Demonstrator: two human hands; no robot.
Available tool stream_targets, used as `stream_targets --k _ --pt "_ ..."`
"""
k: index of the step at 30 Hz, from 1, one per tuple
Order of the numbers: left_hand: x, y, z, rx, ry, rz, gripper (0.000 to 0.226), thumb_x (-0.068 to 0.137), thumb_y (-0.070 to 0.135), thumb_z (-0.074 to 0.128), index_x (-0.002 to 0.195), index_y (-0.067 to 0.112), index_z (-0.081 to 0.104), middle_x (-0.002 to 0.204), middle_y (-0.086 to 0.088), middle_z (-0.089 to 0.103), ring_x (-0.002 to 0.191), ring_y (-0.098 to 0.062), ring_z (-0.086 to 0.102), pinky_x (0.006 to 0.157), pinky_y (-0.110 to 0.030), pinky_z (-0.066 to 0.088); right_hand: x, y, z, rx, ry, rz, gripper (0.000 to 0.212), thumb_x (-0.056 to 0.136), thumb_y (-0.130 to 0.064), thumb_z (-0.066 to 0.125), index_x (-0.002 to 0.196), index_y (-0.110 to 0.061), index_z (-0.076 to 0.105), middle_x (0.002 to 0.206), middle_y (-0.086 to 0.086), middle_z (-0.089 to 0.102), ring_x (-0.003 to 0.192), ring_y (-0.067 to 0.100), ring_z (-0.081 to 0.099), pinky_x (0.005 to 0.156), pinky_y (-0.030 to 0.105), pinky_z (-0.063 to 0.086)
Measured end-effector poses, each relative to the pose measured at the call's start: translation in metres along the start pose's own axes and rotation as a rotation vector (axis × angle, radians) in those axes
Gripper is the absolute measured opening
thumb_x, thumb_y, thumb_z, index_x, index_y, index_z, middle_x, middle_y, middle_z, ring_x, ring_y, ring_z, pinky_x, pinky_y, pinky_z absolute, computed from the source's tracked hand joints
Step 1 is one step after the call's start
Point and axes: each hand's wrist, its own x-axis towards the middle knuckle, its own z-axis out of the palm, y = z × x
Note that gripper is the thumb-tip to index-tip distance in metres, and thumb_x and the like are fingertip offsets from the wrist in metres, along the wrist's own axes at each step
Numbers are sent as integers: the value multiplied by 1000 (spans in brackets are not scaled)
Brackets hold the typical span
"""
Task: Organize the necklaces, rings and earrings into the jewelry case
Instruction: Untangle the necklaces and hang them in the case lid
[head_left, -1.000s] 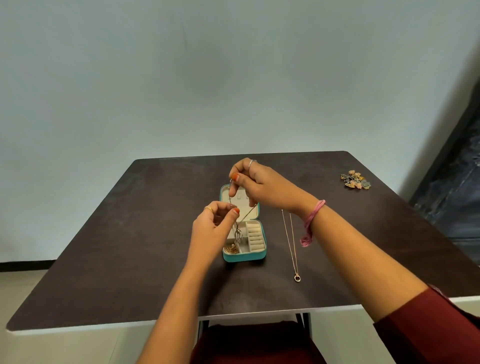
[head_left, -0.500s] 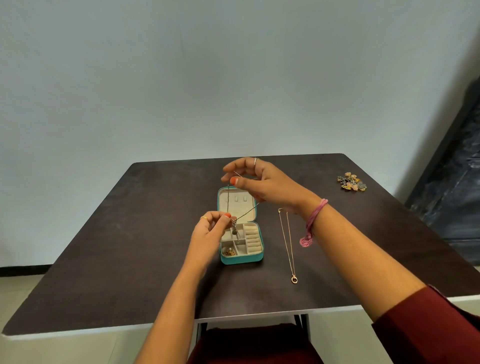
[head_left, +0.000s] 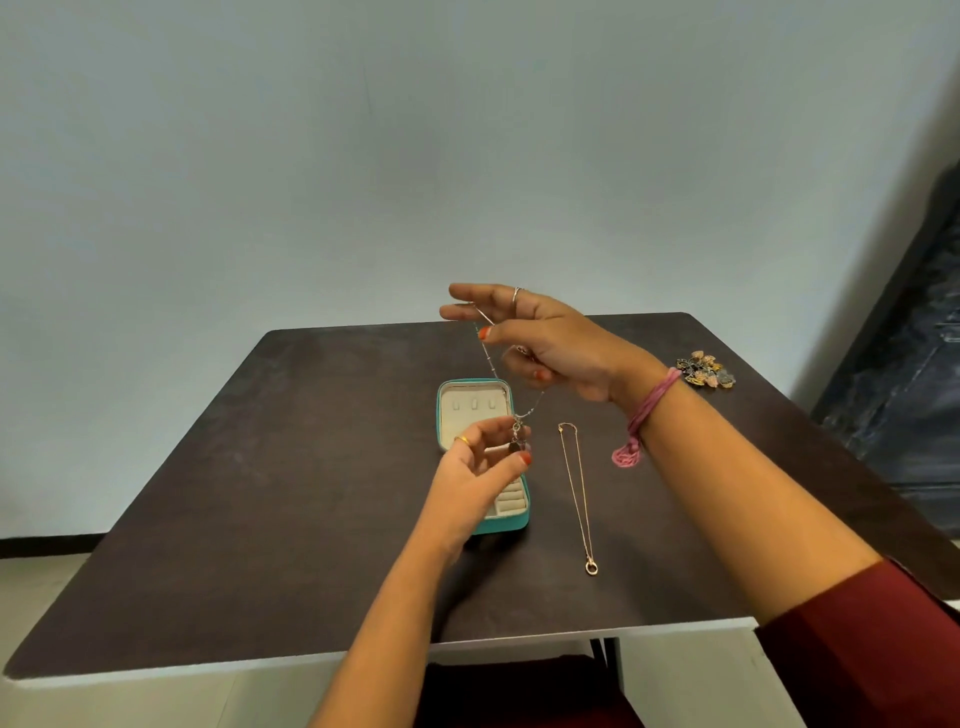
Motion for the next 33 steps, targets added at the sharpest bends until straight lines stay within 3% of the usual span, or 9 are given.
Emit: stream_targets --k 4,8,13,17,21,23,25,28,33 --pt "2 -1 17 -19 109 41 26 84 1 66 105 17 61 104 -1 70 94 -9 67 86 -22 53 -5 -9 -8 0 9 -19 44 99 -6 41 139 -22 43 133 -9 58 36 4 32 36 14 27" --pt "-1 0 21 -35 128 65 19 90 4 59 104 15 65 100 -1 73 97 -15 70 84 -25 55 -14 -11 -20 57 73 -64 37 100 -12 43 136 -20 47 128 -5 62 41 8 48 35 15 36" --pt "-7 8 17 -102 73 52 23 92 1 54 109 11 66 103 -4 73 97 -17 70 81 -21 55 -24 -11 -44 206 217 -80 35 99 -5 42 131 -13 52 121 3 67 63 12 67 53 22 54" --pt "-9 14 4 198 130 151 24 91 8 59 104 27 67 94 15 72 93 -2 68 80 -16 53 -34 -4 -62 211 294 -59 43 95 5 34 130 -12 54 120 4 67 77 19 72 66 30 59" --pt "-14 26 -3 465 194 265 24 94 11 56 108 30 63 95 25 61 84 18 60 64 -4 46 -43 5 -69 147 300 -66 32 95 -5 50 124 -15 59 105 2 72 67 13 68 58 21 53" --pt "-14 32 -6 504 229 305 26 94 12 55 104 35 62 95 26 60 87 16 60 65 -8 49 -45 11 -70 267 341 -84 32 92 -6 56 122 -13 60 94 2 71 53 6 60 52 17 50" --pt "-12 37 -8 506 259 324 27 94 15 57 99 41 62 96 24 65 90 4 64 71 -20 54 -46 17 -70 355 343 -52 33 90 -5 58 122 -13 60 94 3 71 35 2 45 39 10 40" --pt "-10 45 -8 522 295 353 27 94 15 56 97 40 63 95 18 68 89 -1 65 71 -22 55 -51 25 -71 144 253 72 32 87 -5 61 118 -13 63 93 1 73 28 3 34 30 9 28" --pt "-5 57 -19 556 314 394 22 93 11 58 107 26 66 94 16 67 87 10 62 66 -6 48 -55 31 -78 -285 108 209 22 82 -19 70 104 -16 73 78 -3 71 44 4 44 45 15 41"
